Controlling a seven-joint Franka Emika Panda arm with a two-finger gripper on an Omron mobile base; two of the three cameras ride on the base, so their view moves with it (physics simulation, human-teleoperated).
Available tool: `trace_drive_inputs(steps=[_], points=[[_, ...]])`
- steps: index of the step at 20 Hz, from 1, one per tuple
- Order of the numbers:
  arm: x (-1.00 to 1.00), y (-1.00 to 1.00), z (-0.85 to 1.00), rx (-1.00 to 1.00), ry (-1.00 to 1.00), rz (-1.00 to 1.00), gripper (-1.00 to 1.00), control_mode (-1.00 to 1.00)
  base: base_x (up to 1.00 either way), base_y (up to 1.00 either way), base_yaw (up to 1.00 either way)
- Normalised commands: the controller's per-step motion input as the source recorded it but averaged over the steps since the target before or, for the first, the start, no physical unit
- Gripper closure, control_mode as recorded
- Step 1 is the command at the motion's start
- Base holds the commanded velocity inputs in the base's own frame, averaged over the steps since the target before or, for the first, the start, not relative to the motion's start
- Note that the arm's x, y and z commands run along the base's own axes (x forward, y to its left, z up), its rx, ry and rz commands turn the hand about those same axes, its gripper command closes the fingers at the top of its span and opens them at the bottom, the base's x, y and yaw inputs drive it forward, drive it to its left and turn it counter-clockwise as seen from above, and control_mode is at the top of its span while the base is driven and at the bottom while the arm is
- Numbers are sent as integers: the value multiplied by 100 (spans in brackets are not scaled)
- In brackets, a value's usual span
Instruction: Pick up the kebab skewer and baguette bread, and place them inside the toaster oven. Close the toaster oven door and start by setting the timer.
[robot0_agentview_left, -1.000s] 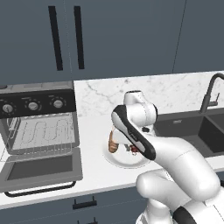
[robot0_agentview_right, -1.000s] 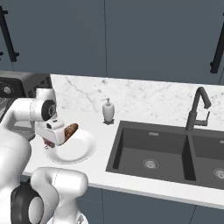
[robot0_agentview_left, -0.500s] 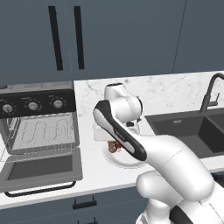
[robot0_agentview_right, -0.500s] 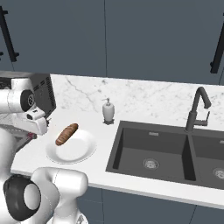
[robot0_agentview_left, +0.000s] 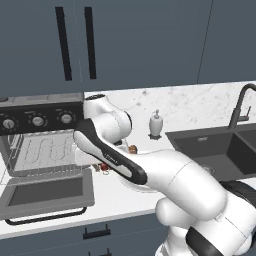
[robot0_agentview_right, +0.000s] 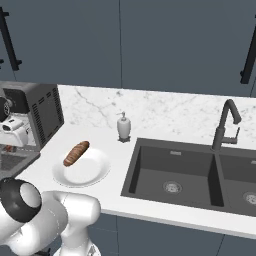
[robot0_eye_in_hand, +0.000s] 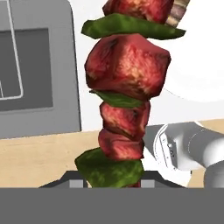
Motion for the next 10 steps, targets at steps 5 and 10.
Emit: trace_drive_inputs(steps=[5,10], points=[[0,69,14,9,-1,13,100,-100,0,0,0],[2,55,2,7,-1,9,100,-100,0,0,0]])
